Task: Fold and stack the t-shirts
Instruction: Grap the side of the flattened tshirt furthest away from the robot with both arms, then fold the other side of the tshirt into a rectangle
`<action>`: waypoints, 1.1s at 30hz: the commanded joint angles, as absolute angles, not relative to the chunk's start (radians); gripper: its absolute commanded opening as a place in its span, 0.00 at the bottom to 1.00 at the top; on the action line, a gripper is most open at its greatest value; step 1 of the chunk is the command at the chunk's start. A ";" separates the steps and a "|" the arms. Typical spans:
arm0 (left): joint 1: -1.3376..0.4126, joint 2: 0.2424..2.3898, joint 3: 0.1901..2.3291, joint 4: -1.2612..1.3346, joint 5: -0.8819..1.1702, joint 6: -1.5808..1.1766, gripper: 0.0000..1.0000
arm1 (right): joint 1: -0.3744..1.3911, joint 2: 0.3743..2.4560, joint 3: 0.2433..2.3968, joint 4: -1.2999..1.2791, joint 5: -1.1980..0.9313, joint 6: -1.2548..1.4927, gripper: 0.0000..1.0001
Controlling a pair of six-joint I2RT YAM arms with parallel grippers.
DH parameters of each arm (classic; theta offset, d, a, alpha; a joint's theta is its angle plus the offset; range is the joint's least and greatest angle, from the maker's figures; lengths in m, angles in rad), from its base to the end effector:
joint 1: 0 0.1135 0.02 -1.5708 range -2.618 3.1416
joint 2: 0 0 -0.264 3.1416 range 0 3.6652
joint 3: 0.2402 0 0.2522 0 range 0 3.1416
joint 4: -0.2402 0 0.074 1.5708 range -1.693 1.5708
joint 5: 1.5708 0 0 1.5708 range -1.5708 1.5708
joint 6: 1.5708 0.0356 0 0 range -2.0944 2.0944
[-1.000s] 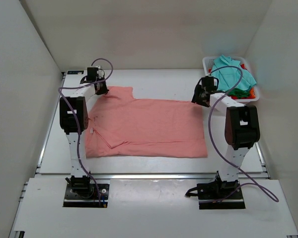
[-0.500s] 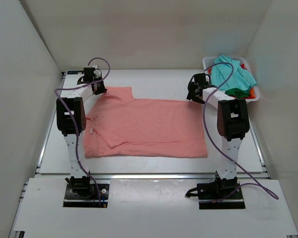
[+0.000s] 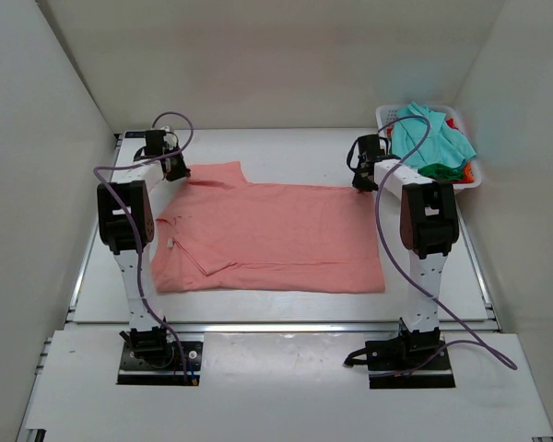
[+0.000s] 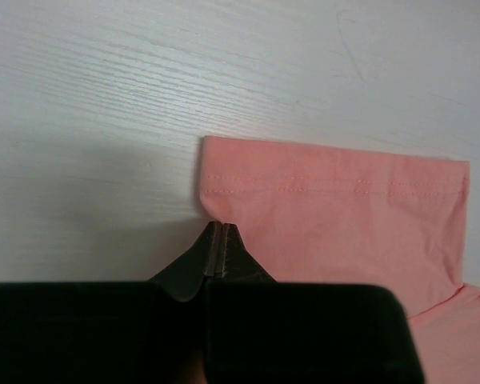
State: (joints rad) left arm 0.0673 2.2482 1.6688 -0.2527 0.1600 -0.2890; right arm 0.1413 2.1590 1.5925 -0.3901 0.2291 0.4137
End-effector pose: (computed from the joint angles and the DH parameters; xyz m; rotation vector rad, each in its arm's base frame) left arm 0.4960 0.0277 0.1546 -0.3532 2.3837 -0.2951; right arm 0.4645 0.0579 0.1635 0.4282 2.4552 -0.0592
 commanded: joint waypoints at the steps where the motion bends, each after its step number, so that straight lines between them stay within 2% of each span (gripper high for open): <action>1: 0.077 2.138 1.693 -0.245 0.207 -0.288 0.00 | 0.127 2.137 1.621 -0.371 0.210 0.391 0.00; 9: 0.074 2.068 1.668 -0.244 0.261 -0.311 0.00 | 0.132 2.000 1.569 -0.340 0.198 0.354 0.00; 13: 0.080 2.008 1.620 -0.262 0.268 -0.308 0.00 | 0.129 1.910 1.477 -0.324 0.180 0.365 0.00; 27: 0.121 1.680 1.168 -0.267 0.239 -0.301 0.00 | 0.106 1.582 1.045 -0.247 0.055 0.367 0.00; 33: 0.121 1.496 1.059 -0.331 0.210 -0.272 0.00 | 0.087 1.438 0.893 -0.255 0.022 0.373 0.00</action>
State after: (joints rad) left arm 0.1169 1.6230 1.0855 -0.3080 0.2283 -0.2966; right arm 0.1005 1.5181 0.9291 -0.2897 0.0406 0.3695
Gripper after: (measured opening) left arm 0.023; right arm 0.002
